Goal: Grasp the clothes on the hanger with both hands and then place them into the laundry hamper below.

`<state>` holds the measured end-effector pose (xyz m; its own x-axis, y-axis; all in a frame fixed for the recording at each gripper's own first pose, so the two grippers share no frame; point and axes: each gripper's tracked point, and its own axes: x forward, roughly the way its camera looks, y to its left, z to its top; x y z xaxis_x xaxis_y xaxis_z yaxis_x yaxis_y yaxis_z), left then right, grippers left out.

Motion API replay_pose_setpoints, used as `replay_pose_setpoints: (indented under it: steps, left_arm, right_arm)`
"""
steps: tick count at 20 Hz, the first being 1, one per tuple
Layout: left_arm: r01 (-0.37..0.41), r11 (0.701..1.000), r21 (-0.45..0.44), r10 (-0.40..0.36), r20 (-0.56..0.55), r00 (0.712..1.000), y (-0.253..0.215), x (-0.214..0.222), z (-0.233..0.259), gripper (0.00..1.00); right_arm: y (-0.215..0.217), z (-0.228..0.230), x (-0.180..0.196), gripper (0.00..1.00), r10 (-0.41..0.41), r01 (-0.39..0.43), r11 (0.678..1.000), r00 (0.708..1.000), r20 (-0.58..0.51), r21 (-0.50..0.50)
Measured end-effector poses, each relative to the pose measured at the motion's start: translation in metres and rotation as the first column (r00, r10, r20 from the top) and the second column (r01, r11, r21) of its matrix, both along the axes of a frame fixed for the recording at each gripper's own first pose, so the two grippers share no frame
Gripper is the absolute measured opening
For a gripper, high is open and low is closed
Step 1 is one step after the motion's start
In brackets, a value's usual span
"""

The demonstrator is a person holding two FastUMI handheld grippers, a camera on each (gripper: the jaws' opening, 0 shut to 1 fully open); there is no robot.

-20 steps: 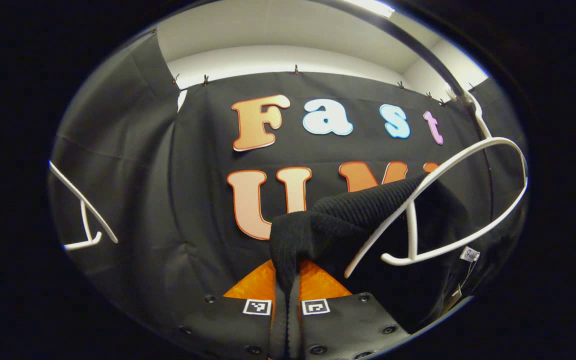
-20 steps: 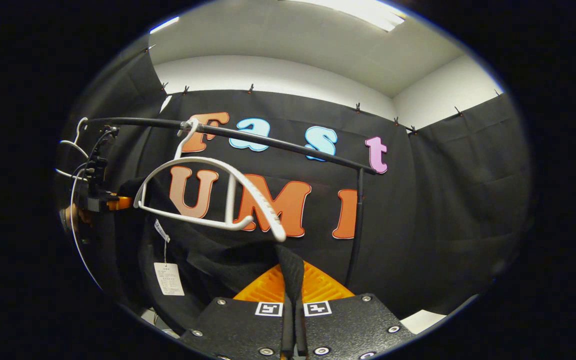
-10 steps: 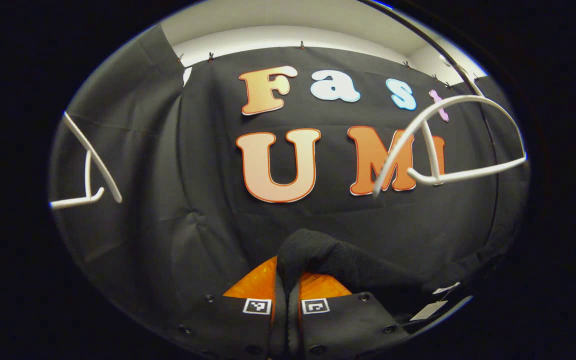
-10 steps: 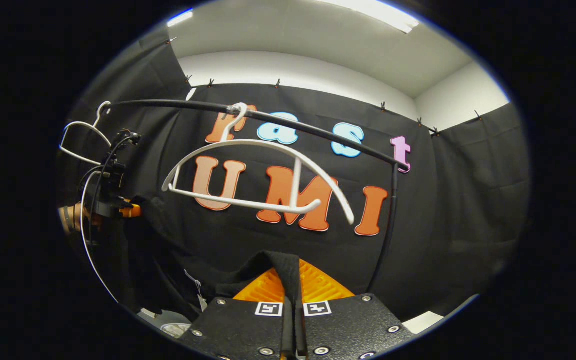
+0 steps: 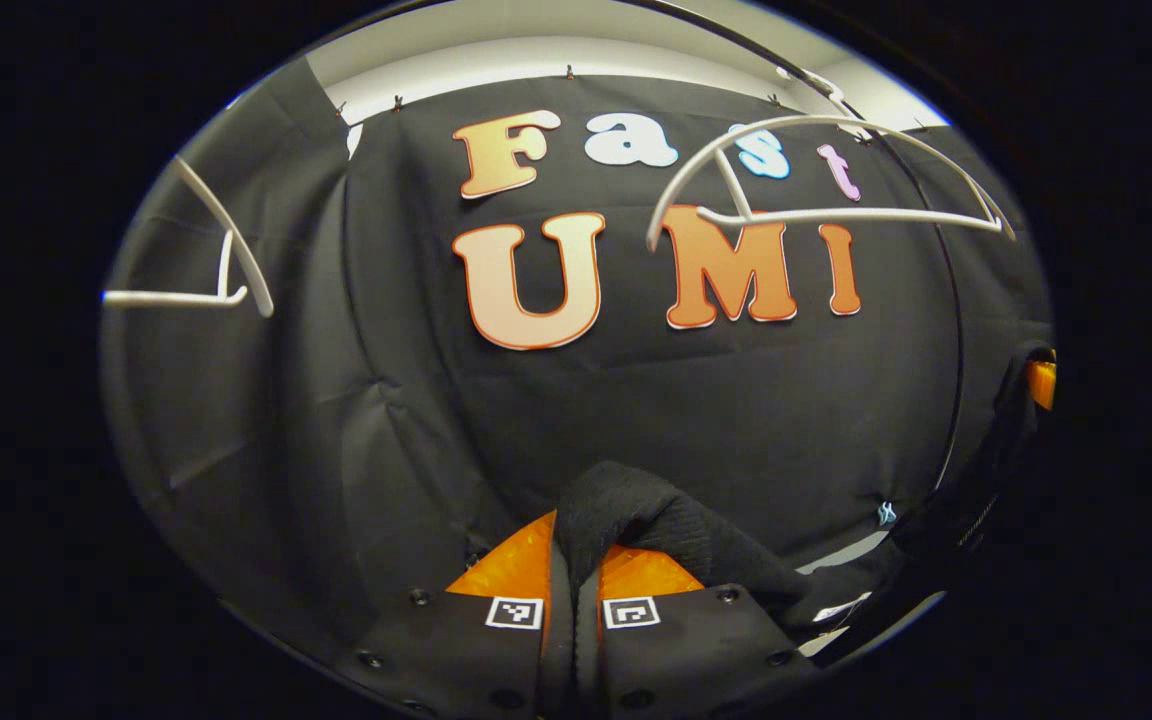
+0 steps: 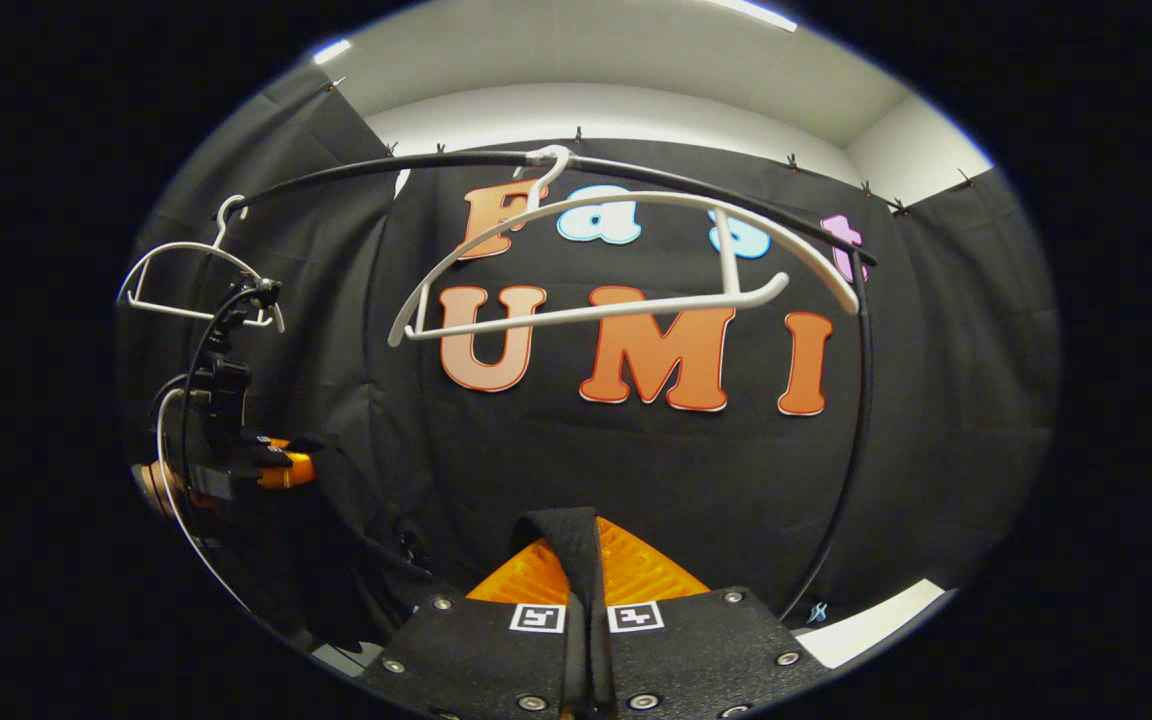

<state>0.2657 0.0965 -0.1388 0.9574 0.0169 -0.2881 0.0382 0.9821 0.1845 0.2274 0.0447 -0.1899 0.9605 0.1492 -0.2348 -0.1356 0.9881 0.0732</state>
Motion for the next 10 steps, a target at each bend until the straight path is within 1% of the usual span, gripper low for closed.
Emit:
replay_pose_setpoints:
  steps: [3,6,8,10]
  left_arm:
    - [-0.011,0.999,-0.045,0.008,-0.072,0.997,-0.002,-0.021,-0.046,0.08]
    - [-0.024,0.997,-0.074,0.012,-0.158,0.987,-0.01,-0.043,-0.098,0.08]
    - [-0.03,0.996,-0.082,0.01,-0.235,0.972,-0.019,-0.066,-0.138,0.08]
    - [-0.016,0.997,-0.082,-0.01,-0.3,0.954,-0.027,-0.087,-0.173,0.08]
  right_arm:
    - [0.027,-0.038,-0.015,0.01,0.031,-0.028,0.999,0.997,-0.071,0.033]
    - [0.045,-0.096,-0.027,0.02,0.045,-0.044,0.999,0.985,-0.164,0.015]
    - [0.059,-0.134,-0.043,0.02,0.058,-0.055,0.998,0.969,-0.239,0.022]
    - [0.069,-0.171,-0.065,0.02,0.064,-0.058,0.998,0.948,-0.311,0.028]
